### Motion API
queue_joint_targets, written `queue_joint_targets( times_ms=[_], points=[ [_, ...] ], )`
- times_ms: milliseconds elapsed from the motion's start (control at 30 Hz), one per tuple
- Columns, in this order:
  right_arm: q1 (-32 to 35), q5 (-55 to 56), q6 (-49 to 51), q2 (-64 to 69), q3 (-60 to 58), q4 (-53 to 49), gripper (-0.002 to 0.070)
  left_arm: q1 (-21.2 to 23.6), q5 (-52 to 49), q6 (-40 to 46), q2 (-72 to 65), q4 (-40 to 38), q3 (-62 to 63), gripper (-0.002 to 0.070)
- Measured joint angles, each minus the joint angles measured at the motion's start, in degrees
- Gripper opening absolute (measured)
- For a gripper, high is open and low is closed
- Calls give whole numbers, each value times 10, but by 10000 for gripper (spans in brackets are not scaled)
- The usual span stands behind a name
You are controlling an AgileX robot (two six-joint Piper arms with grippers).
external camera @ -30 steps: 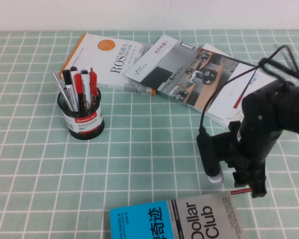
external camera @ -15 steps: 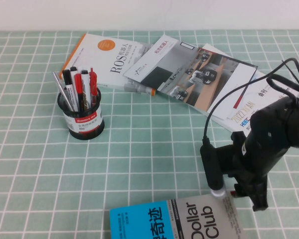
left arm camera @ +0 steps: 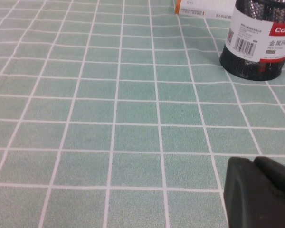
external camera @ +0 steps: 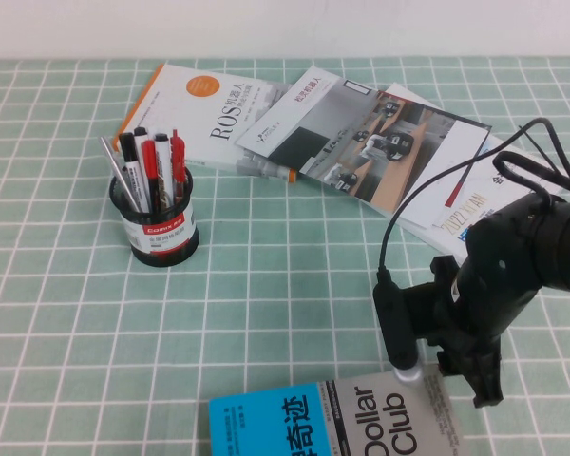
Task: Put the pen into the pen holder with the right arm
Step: Pick up the pen on the table
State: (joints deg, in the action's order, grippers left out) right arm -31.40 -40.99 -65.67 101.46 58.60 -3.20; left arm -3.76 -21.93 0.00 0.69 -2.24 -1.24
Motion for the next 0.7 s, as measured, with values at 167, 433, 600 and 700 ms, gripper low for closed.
queue_joint_targets(
  times_ms=[167, 433, 600, 700],
  points=[
    [-1, -14, 0, 1, 0, 0, 152, 0, 0, 0, 0, 0, 0, -6],
    [-2, -25, 5, 1, 1, -4, 20, 0, 0, 0, 0, 0, 0, -6],
    [-5, -28, 47, -14, -2, -19, 19, 0, 0, 0, 0, 0, 0, -6],
    [-5, -31, 73, -53, -3, -29, 17, 0, 0, 0, 0, 0, 0, -6]
  ],
)
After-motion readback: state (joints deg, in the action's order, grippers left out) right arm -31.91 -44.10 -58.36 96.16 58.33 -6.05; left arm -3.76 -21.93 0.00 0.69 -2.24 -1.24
